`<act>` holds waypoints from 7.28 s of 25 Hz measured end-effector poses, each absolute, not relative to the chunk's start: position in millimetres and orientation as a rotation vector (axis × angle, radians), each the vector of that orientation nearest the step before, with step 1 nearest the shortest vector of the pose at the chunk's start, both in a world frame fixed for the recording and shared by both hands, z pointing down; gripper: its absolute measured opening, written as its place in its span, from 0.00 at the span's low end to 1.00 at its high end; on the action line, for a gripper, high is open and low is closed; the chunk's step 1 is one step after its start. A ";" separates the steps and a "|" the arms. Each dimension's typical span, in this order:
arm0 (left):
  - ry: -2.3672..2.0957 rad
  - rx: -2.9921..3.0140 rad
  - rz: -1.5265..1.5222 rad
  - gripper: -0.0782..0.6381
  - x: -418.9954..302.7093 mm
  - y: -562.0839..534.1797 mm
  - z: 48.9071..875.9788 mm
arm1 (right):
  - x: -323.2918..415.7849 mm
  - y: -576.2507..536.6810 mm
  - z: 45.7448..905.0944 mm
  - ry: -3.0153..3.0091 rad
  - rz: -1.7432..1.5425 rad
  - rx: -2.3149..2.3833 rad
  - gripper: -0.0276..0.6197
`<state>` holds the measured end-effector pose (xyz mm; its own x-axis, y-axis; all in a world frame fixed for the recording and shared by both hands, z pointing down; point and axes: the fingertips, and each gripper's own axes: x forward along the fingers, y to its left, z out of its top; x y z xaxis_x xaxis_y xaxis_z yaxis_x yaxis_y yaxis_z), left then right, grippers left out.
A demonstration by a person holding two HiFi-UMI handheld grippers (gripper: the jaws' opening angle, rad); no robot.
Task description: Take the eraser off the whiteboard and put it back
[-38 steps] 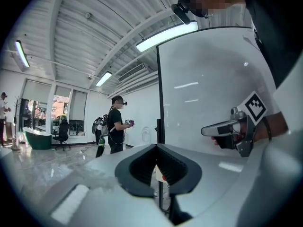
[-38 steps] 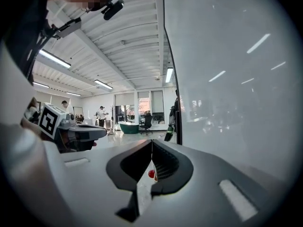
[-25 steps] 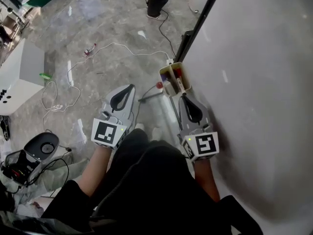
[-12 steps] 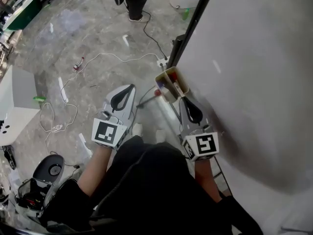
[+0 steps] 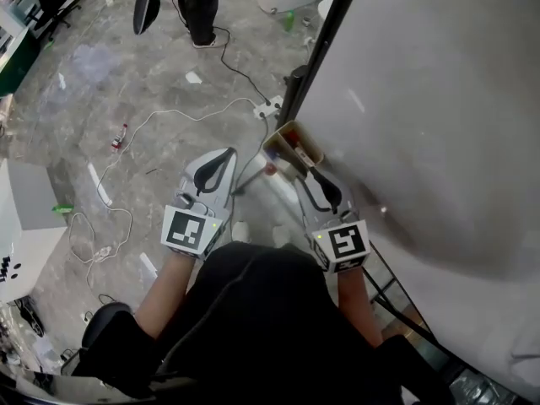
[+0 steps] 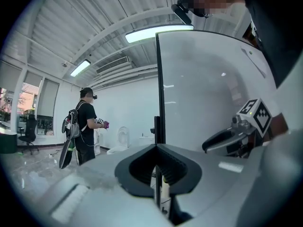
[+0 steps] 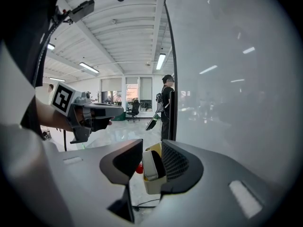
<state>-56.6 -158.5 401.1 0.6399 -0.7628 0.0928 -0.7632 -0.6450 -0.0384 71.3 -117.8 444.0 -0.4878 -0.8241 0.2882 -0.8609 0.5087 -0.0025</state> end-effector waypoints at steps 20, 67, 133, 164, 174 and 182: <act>-1.169 2.898 0.162 0.12 -61.9 -171.3 405.8 | 55.5 -129.7 491.7 -2.196 0.077 1.326 0.39; -1.130 2.941 0.154 0.12 -41.7 -154.9 394.5 | 80.5 -105.9 399.2 -2.426 0.022 1.626 0.32; -1.258 2.881 0.078 0.12 -35.8 -154.0 376.4 | 105.8 -83.1 334.2 -2.665 -0.041 1.633 0.32; -1.285 2.862 0.110 0.12 -44.5 -156.1 379.6 | 97.7 -94.9 358.9 -2.591 -0.003 1.598 0.32; -1.305 2.841 0.111 0.12 -54.8 -155.1 385.9 | 89.7 -103.6 391.9 -2.527 0.065 1.551 0.32; -1.329 2.823 0.125 0.12 -63.3 -157.0 391.9 | 81.5 -110.6 415.1 -2.462 0.047 1.496 0.32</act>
<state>-63.3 -157.0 391.9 0.6347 -0.7686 0.0804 -0.7701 -0.6377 -0.0165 81.5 -110.6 415.1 -0.4362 -0.8681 0.2369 -0.8764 0.4695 0.1067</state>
